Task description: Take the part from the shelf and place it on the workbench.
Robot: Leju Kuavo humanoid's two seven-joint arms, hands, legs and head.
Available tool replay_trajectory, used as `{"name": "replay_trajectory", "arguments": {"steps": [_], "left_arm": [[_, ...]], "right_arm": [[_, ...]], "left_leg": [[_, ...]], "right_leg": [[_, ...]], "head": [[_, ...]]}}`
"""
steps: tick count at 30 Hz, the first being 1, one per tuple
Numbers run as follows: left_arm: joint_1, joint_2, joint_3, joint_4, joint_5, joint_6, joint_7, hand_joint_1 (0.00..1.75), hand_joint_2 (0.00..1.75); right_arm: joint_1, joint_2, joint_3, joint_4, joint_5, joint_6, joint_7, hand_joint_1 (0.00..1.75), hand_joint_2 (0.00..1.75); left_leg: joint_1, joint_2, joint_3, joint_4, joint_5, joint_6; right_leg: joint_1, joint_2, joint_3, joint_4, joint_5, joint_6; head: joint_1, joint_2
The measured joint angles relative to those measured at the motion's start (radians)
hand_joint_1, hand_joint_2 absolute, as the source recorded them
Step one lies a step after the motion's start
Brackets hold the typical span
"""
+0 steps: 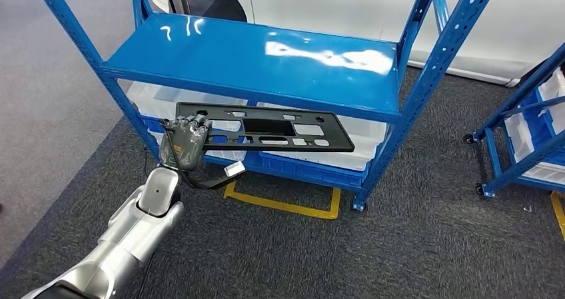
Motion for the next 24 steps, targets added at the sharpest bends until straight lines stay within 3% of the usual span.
{"name": "replay_trajectory", "arguments": {"steps": [1,2,4,5,7,8,10,11,13,15,16,17,18,20,22,24], "left_arm": [[0.002,0.001,0.000,0.000,0.000,0.000,0.003,1.75,1.75],[0.003,0.003,-0.002,-0.001,0.000,0.000,0.008,1.75,1.75],[0.003,0.006,-0.007,-0.008,0.000,0.000,0.024,1.75,1.75],[0.003,0.008,-0.012,-0.015,0.000,0.000,0.032,1.75,1.75],[0.002,0.012,-0.021,-0.033,0.000,0.000,0.044,1.75,1.75],[0.002,0.014,-0.026,-0.040,0.000,0.000,0.049,1.75,1.75],[0.004,0.019,-0.037,-0.051,0.000,0.000,0.057,1.75,1.75],[0.004,0.021,-0.042,-0.056,0.000,0.000,0.060,1.75,1.75],[0.004,0.023,-0.050,-0.069,0.000,0.000,0.063,1.75,1.75],[0.007,0.026,-0.058,-0.079,0.000,0.000,0.064,1.75,1.75],[0.008,0.029,-0.063,-0.083,0.000,0.000,0.065,1.75,1.75],[0.010,0.031,-0.066,-0.087,0.000,0.000,0.066,1.75,1.75],[0.011,0.034,-0.069,-0.090,0.000,0.000,0.067,1.75,1.75],[0.013,0.037,-0.072,-0.098,0.000,0.000,0.068,1.75,1.75],[0.013,0.043,-0.074,-0.106,0.000,0.000,0.071,1.75,1.75],[0.016,0.049,-0.077,-0.113,0.000,0.000,0.075,1.75,1.75]], "right_arm": [[0.000,0.000,0.000,0.000,0.000,0.000,0.000,0.00,0.00],[0.000,0.001,0.000,0.000,0.000,0.000,0.000,0.00,0.00],[0.000,0.002,0.000,0.000,0.000,0.000,0.000,0.00,0.00],[0.000,0.003,0.000,0.000,0.000,0.000,0.000,0.00,0.00],[0.001,0.003,0.000,0.000,-0.001,0.000,0.000,0.00,0.00],[0.001,0.003,0.000,0.000,-0.001,0.000,0.000,0.00,0.00],[0.003,0.003,0.000,0.000,-0.001,0.000,0.000,0.00,0.00],[0.004,0.003,0.000,0.000,-0.001,0.001,0.000,0.00,0.00],[0.005,0.003,0.000,0.000,-0.002,0.004,0.000,0.00,0.00],[0.005,0.003,0.000,0.000,-0.002,0.013,-0.003,0.00,0.00],[0.005,0.003,0.000,0.001,-0.003,0.019,-0.006,0.00,0.00],[0.005,0.003,0.000,0.001,-0.003,0.025,-0.010,0.00,0.00],[0.005,0.003,0.000,0.001,-0.005,0.032,-0.015,0.00,0.00],[0.004,0.002,0.000,0.000,-0.008,0.045,-0.025,0.00,0.00],[0.003,-0.002,0.000,0.000,-0.010,0.057,-0.036,0.00,0.00],[0.004,-0.004,0.000,0.000,-0.011,0.065,-0.047,0.00,0.00]], "left_leg": [[0.002,0.000,0.002,0.043,-0.004,-0.004],[0.005,0.000,0.019,0.053,0.014,-0.008],[0.011,0.000,0.101,-0.026,0.054,-0.016],[0.011,-0.001,0.154,-0.097,0.050,-0.018],[0.008,-0.004,0.216,-0.196,0.019,-0.008],[0.003,-0.006,0.223,-0.215,0.011,0.002],[0.003,-0.005,0.207,-0.218,0.026,0.025],[0.003,-0.003,0.197,-0.219,0.037,0.037],[0.003,0.000,0.175,-0.220,0.060,0.057],[-0.002,0.000,0.147,-0.219,0.082,0.065],[-0.005,0.000,0.132,-0.219,0.093,0.066],[-0.008,0.000,0.118,-0.218,0.103,0.066],[-0.012,0.000,0.105,-0.218,0.113,0.066],[-0.017,0.000,0.085,-0.218,0.130,0.065],[-0.017,0.002,0.073,-0.220,0.147,0.057],[-0.011,0.004,0.070,-0.232,0.169,0.044]], "right_leg": [[-0.001,0.000,-0.018,0.004,0.012,0.002],[-0.003,0.000,-0.038,0.011,0.022,0.006],[-0.008,0.000,-0.077,0.030,0.039,0.017],[-0.010,0.000,-0.095,0.041,0.046,0.024],[-0.008,0.000,-0.116,0.054,0.061,0.038],[-0.007,0.000,-0.121,0.054,0.071,0.044],[-0.009,0.001,-0.127,0.051,0.080,0.056],[-0.011,0.002,-0.135,0.062,0.061,0.061],[-0.014,0.004,-0.162,0.147,-0.031,0.069],[-0.014,0.005,-0.190,0.277,-0.119,0.072],[-0.014,0.005,-0.190,0.318,-0.133,0.072],[-0.013,0.006,-0.174,0.328,-0.127,0.069],[-0.010,0.006,-0.141,0.302,-0.107,0.063],[0.000,0.009,-0.041,0.180,-0.074,0.041],[0.012,0.010,0.039,0.059,-0.079,0.021],[0.020,0.011,0.057,0.011,-0.075,0.011]], "head": [[0.000,0.000],[0.000,0.000],[0.000,0.000],[-0.001,0.000],[0.000,0.000],[0.000,0.000],[0.000,0.000],[0.001,0.000],[0.001,0.000],[0.001,0.000],[0.001,0.000],[0.001,0.000],[0.001,0.000],[0.000,0.000],[0.000,0.000],[0.000,0.000]]}}
